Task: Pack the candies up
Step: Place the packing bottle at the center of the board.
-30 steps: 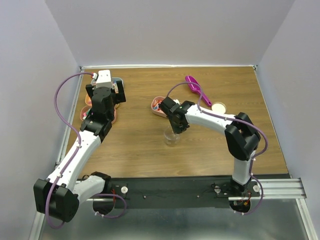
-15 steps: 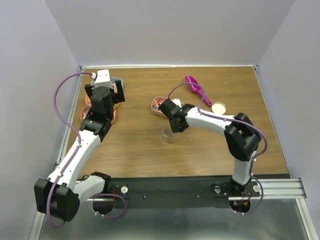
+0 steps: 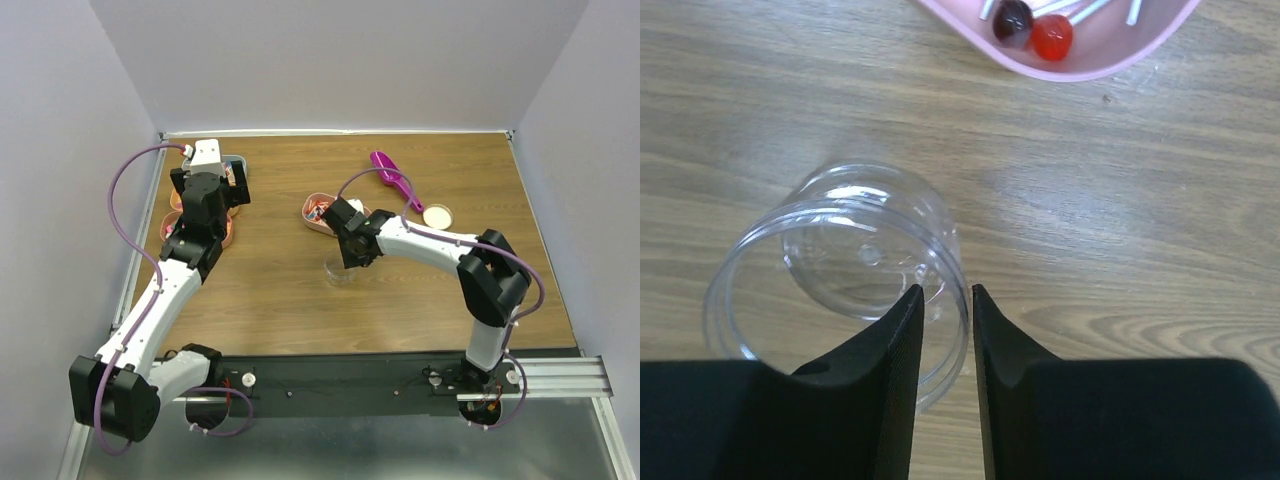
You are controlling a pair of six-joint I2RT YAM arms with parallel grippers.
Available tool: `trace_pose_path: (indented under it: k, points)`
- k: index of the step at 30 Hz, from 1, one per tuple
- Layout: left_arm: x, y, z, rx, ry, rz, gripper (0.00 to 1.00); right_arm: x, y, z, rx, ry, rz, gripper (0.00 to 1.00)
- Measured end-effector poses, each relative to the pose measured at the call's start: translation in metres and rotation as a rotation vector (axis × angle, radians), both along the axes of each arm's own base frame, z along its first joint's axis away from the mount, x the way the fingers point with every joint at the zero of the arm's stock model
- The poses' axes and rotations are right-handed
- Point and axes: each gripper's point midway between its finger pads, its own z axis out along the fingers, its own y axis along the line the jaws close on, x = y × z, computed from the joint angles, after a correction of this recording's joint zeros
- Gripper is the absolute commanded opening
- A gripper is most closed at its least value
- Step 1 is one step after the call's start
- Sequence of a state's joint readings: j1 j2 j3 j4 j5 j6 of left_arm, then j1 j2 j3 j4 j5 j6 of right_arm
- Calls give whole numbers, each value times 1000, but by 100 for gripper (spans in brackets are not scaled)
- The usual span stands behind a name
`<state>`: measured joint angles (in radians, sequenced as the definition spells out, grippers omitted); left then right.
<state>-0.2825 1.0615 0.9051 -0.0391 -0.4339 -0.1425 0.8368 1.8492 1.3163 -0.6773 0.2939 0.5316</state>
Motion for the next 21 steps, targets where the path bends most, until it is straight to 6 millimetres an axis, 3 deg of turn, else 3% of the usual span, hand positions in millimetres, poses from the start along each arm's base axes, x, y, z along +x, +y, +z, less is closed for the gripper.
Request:
trace_pose_path:
  k: [6,12,21]
  points:
    - [1,0,-2,1,5,0,98,-4,10,20,73,1,28,42]
    - [1,0,-2,1,6,-1,98,-1,16,48,133,-45,42,42]
    - [1,-1,-2,1,7,-2,98,-3,11,41,115,-31,37,42]
